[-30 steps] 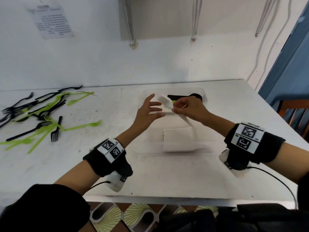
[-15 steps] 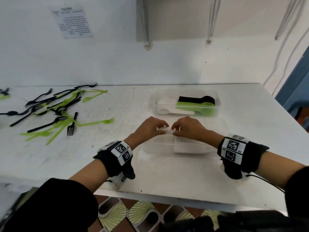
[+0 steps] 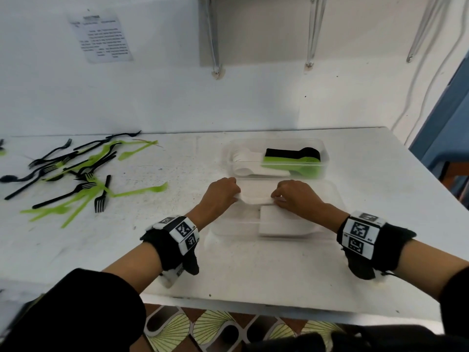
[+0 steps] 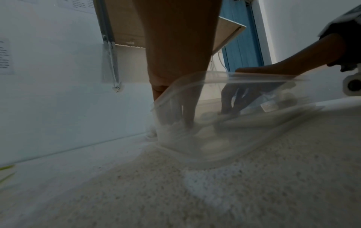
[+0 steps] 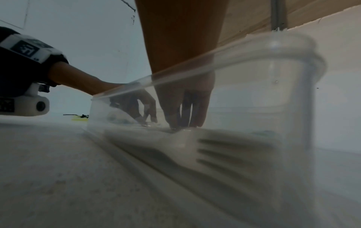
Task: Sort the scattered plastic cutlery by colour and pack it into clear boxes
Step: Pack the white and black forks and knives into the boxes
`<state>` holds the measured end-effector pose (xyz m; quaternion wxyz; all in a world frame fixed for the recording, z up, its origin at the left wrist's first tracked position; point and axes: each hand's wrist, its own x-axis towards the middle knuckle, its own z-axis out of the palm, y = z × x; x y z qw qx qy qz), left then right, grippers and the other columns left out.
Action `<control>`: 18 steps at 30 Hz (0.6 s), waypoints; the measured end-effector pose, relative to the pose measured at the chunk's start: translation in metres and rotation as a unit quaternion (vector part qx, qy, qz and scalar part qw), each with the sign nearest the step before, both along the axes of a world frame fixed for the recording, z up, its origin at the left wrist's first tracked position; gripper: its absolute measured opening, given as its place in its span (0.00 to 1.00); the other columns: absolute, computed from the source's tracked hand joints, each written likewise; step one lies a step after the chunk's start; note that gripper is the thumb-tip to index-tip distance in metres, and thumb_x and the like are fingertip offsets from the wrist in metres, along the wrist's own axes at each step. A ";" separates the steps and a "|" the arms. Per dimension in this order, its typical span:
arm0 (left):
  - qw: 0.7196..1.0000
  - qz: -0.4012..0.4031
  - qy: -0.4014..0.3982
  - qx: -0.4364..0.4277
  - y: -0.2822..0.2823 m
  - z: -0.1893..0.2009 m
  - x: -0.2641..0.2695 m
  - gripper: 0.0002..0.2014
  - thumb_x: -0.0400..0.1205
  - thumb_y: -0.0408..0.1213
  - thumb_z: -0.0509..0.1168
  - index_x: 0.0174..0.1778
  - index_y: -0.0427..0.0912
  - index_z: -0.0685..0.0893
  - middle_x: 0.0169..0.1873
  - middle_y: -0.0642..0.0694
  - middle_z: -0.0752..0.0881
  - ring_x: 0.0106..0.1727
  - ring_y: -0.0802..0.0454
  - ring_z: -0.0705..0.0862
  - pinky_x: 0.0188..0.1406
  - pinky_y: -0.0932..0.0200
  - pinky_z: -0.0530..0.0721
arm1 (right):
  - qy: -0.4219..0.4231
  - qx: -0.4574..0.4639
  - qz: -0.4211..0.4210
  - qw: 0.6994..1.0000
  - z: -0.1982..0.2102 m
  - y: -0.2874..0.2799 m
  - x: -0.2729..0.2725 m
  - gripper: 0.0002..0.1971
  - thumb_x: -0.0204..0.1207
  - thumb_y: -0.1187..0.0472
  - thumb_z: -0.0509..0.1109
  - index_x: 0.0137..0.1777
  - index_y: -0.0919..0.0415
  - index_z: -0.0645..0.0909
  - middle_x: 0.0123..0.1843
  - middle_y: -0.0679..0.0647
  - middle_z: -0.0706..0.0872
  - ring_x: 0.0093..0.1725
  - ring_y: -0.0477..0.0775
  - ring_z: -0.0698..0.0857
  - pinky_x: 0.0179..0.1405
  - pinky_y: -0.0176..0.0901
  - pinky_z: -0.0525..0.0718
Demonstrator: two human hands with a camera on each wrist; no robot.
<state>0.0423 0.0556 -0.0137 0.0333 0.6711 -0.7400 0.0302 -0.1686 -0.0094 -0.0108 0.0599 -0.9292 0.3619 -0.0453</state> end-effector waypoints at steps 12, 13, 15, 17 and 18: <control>0.995 -0.067 -0.061 0.030 -0.008 0.006 -0.010 0.10 0.83 0.30 0.59 0.52 0.35 0.85 0.48 0.41 0.84 0.49 0.45 0.81 0.37 0.57 0.69 | 0.012 -0.044 0.011 0.999 -0.004 -0.005 0.009 0.12 0.80 0.63 0.60 0.49 0.65 0.85 0.50 0.58 0.83 0.50 0.60 0.82 0.36 0.41 0.65; 0.995 -0.069 -0.061 0.026 -0.008 0.005 -0.010 0.10 0.84 0.30 0.58 0.51 0.35 0.85 0.48 0.41 0.84 0.48 0.45 0.81 0.36 0.57 0.68 | 0.005 -0.043 0.010 0.999 -0.004 -0.005 0.008 0.12 0.80 0.63 0.60 0.50 0.65 0.85 0.51 0.58 0.83 0.49 0.60 0.82 0.37 0.42 0.66; 0.996 -0.067 -0.048 0.023 -0.007 0.003 -0.008 0.10 0.84 0.31 0.59 0.51 0.36 0.85 0.48 0.41 0.83 0.49 0.45 0.80 0.36 0.57 0.69 | -0.002 -0.043 0.013 0.999 -0.006 -0.006 0.008 0.12 0.80 0.64 0.60 0.50 0.65 0.85 0.51 0.58 0.83 0.49 0.60 0.82 0.36 0.42 0.67; 0.997 -0.064 -0.032 0.024 -0.007 0.002 -0.008 0.10 0.84 0.33 0.59 0.52 0.37 0.85 0.49 0.42 0.83 0.50 0.46 0.80 0.38 0.58 0.70 | -0.005 -0.046 0.016 0.999 -0.007 -0.006 0.007 0.11 0.79 0.65 0.60 0.50 0.65 0.85 0.50 0.57 0.83 0.50 0.59 0.82 0.36 0.41 0.67; 0.998 -0.062 -0.023 0.024 -0.007 0.002 -0.008 0.10 0.84 0.33 0.60 0.52 0.37 0.85 0.49 0.43 0.83 0.51 0.47 0.80 0.38 0.58 0.71 | -0.008 -0.046 0.016 0.999 -0.008 -0.006 0.006 0.11 0.78 0.67 0.61 0.50 0.65 0.85 0.50 0.57 0.83 0.51 0.59 0.82 0.36 0.41 0.67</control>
